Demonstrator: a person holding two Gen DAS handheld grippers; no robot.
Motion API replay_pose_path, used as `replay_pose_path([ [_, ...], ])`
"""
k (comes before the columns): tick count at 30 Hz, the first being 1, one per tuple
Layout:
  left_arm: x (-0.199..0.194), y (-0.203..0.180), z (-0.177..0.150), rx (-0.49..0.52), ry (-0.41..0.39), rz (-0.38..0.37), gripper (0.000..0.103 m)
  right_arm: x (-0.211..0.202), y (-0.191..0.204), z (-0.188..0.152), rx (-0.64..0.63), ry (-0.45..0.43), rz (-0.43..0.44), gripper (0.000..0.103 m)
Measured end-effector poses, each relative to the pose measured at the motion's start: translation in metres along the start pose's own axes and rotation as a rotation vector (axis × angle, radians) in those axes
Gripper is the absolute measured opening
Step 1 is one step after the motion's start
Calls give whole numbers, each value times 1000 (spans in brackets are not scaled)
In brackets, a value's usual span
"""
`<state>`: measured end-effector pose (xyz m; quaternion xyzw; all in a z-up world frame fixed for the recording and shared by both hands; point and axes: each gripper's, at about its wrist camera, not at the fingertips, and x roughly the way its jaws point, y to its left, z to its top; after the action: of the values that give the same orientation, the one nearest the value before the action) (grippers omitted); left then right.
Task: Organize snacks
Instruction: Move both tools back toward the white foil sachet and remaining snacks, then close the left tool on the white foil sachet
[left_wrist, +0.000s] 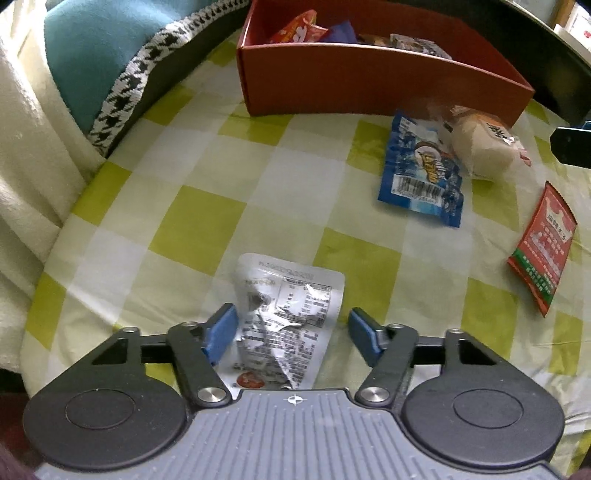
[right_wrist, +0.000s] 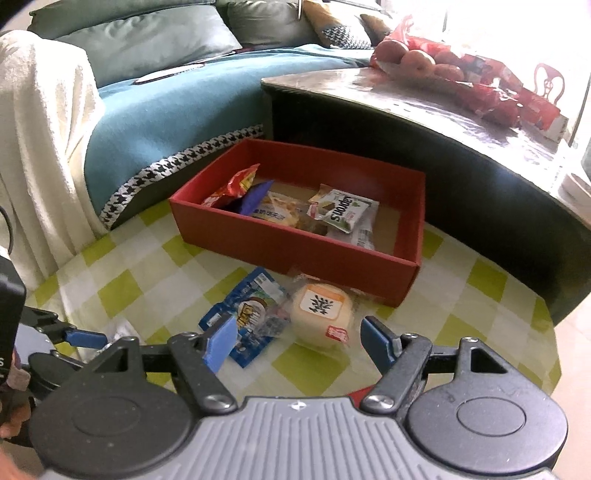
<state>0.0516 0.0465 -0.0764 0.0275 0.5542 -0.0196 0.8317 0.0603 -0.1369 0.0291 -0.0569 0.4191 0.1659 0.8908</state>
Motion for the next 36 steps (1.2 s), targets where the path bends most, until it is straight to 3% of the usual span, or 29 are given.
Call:
replay_pose_path([
  [9, -2, -5, 0, 0, -8, 9, 67, -6, 0, -12, -4, 12, -36, 75],
  [12, 0, -3, 0, -5, -4, -6, 75, -8, 2, -15, -8, 19, -44, 75],
  [15, 5, -2, -2, -3, 15, 12, 94, -10, 2, -18, -8, 22, -51, 75],
  [18, 8, 1, -1, -10, 24, -1, 96, -11, 2, -20, -8, 25, -54, 75],
  [21, 6, 0, -3, -5, 10, 3, 92, -12, 2, -20, -11, 24, -57, 75],
  [26, -3, -1, -5, -10, -17, 6, 65, -14, 5, -20, -19, 16, -64, 75],
  [36, -11, -10, -7, -3, -43, -11, 57, -17, 7, -23, -26, 19, -75, 75],
])
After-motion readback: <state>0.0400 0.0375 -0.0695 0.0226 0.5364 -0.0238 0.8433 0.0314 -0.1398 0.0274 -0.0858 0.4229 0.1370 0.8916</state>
